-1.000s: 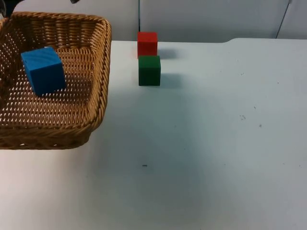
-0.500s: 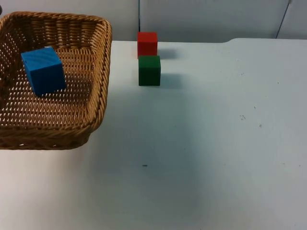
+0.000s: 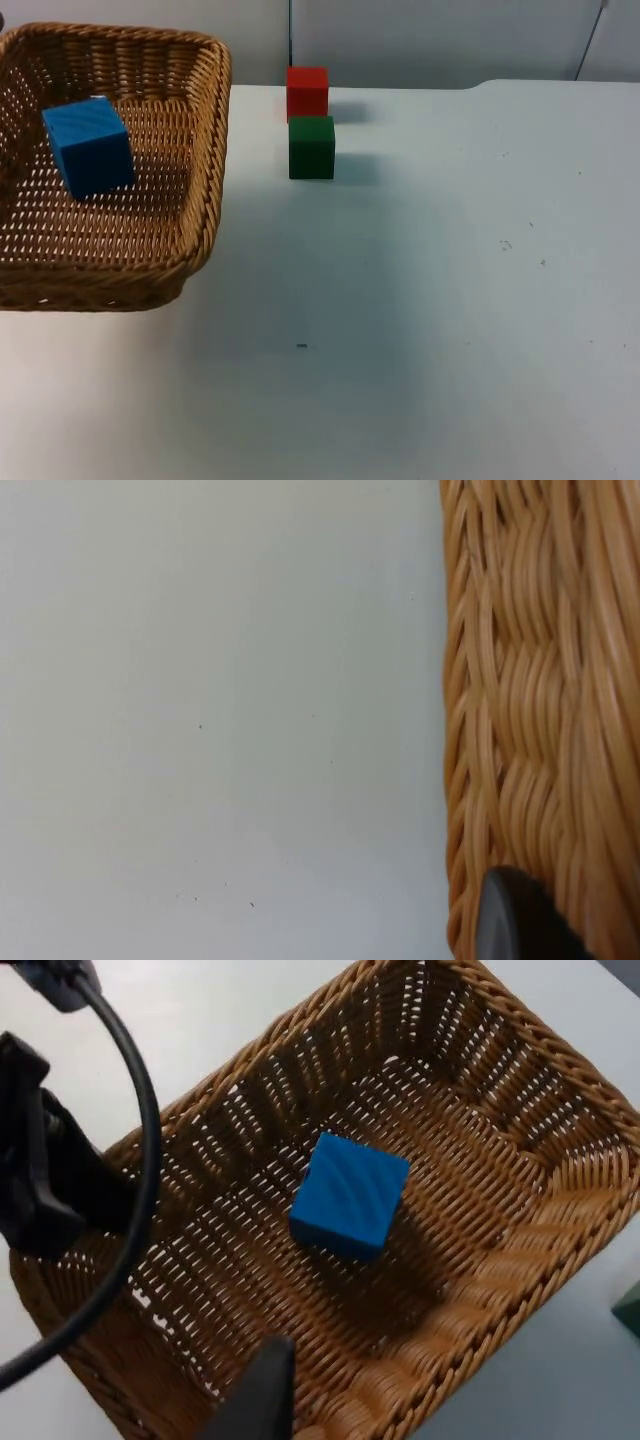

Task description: Pick up the basket with the left hand and place the blue cube into the basket with the right hand.

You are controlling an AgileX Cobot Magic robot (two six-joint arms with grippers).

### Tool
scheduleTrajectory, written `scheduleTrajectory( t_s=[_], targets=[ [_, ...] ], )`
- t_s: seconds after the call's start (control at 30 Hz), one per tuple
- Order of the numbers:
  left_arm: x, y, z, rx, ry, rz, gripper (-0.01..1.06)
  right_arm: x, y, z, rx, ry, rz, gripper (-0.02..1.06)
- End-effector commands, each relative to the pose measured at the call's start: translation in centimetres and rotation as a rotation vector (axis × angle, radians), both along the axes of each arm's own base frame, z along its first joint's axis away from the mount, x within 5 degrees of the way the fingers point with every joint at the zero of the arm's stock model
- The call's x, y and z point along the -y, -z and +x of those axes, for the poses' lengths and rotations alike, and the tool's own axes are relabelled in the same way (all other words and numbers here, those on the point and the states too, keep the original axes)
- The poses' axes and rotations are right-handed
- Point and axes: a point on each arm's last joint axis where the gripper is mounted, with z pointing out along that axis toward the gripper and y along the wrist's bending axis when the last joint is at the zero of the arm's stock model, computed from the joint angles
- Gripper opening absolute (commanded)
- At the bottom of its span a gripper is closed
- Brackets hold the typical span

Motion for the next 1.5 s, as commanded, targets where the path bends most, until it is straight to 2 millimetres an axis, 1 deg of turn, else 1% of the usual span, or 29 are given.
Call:
scheduleTrajectory(
  t_s=[0.0,0.07,0.1,0.13,0.23,0.27,0.3,0.37,0.4,0.43,0.47,0.53,0.6,0.63,0.77,0.8,0.9,0.93,0.97,1.07,1.1,1.2,1.23,1.3,1.37,1.4,1.47],
  targets=[
    [0.2,-0.1,0.2,0.012,-0.014,-0.014,0.0,0.9,-0.6,-0.9,0.045,0.007,0.066,1.04],
    [0.2,0.1,0.2,0.004,-0.016,-0.014,0.0,1.8,0.6,-1.8,0.057,0.002,0.077,1.04],
    [0.2,0.3,0.3,-0.003,-0.015,-0.016,0.0,2.3,1.0,-2.2,0.064,-0.001,0.086,1.04],
    [0.2,0.3,0.3,-0.003,-0.015,-0.016,0.0,2.3,1.0,-2.2,0.064,-0.001,0.086,1.04],
    [0.1,1.1,0.4,-0.026,-0.013,-0.016,0.0,3.8,3.2,-3.6,0.055,0.005,0.103,1.04],
    [0.0,1.4,0.5,-0.036,-0.015,-0.018,0.0,4.2,3.6,-4.0,0.055,0.011,0.118,1.04],
    [0.0,1.4,0.5,-0.036,-0.015,-0.018,0.0,4.2,3.6,-4.0,0.055,0.011,0.118,1.04],
    [-0.1,2.2,0.7,-0.059,-0.021,-0.017,0.0,5.2,4.8,-4.8,0.051,0.009,0.117,1.04],
    [-0.1,2.3,0.7,-0.062,-0.022,-0.016,0.0,5.6,5.1,-5.2,0.053,0.009,0.123,1.04],
    [-0.3,2.7,0.9,-0.064,-0.037,-0.002,0.0,6.3,5.8,-5.9,0.045,0.01,0.127,1.04],
    [-0.3,2.7,0.9,-0.064,-0.037,-0.002,0.0,6.3,5.8,-5.9,0.045,0.01,0.127,1.04],
    [-0.5,3.1,1.2,-0.059,-0.066,0.015,0.0,7.3,6.3,-6.8,0.037,0.015,0.143,1.04],
    [-0.8,3.4,1.3,-0.045,-0.061,0.045,0.0,8.2,7.1,-7.9,0.036,0.009,0.149,1.04],
    [-0.8,3.4,1.3,-0.045,-0.061,0.045,0.0,8.2,7.1,-7.9,0.036,0.009,0.149,1.04],
    [-0.8,4.3,1.8,-0.028,-0.049,0.038,0.0,10.2,8.0,-9.7,0.051,0.013,0.187,1.04],
    [-0.8,4.3,1.8,-0.028,-0.049,0.038,0.0,10.2,8.0,-9.7,0.051,0.013,0.187,1.04],
    [-0.7,5.6,2.2,-0.02,-0.025,0.024,0.0,11.8,8.3,-11.0,0.056,0.013,0.193,1.04],
    [-0.7,5.6,2.2,-0.02,-0.025,0.024,0.0,11.8,8.3,-11.0,0.056,0.013,0.193,1.04],
    [-0.7,5.8,2.3,-0.017,-0.021,0.019,0.0,12.2,8.3,-11.4,0.058,0.012,0.195,1.04],
    [-0.8,7.1,2.4,-0.035,-0.017,0.032,0.0,13.2,8.2,-12.2,0.065,0.012,0.204,1.04],
    [-0.8,7.1,2.4,-0.035,-0.017,0.032,0.0,13.2,8.2,-12.2,0.065,0.012,0.204,1.04],
    [-1.0,7.5,2.5,-0.028,0.002,0.056,0.0,14.4,7.9,-13.2,0.08,0.011,0.222,1.04],
    [-1.0,7.5,2.5,-0.028,0.002,0.056,0.0,14.4,7.9,-13.2,0.08,0.011,0.222,1.04],
    [-1.0,7.5,2.5,-0.023,-0.003,0.06,0.0,15.1,7.6,-13.8,0.091,0.01,0.235,1.04],
    [-1.0,7.5,2.5,-0.014,0.016,0.07,0.02,15.8,7.5,-14.4,0.101,0.01,0.247,1.04],
    [-1.0,7.5,2.5,-0.014,0.016,0.07,0.02,15.8,7.5,-14.4,0.101,0.01,0.247,1.04],
    [-1.1,7.6,2.5,-0.015,0.022,0.078,0.15,16.6,7.2,-15.1,0.119,0.009,0.268,1.04]
  ],
)
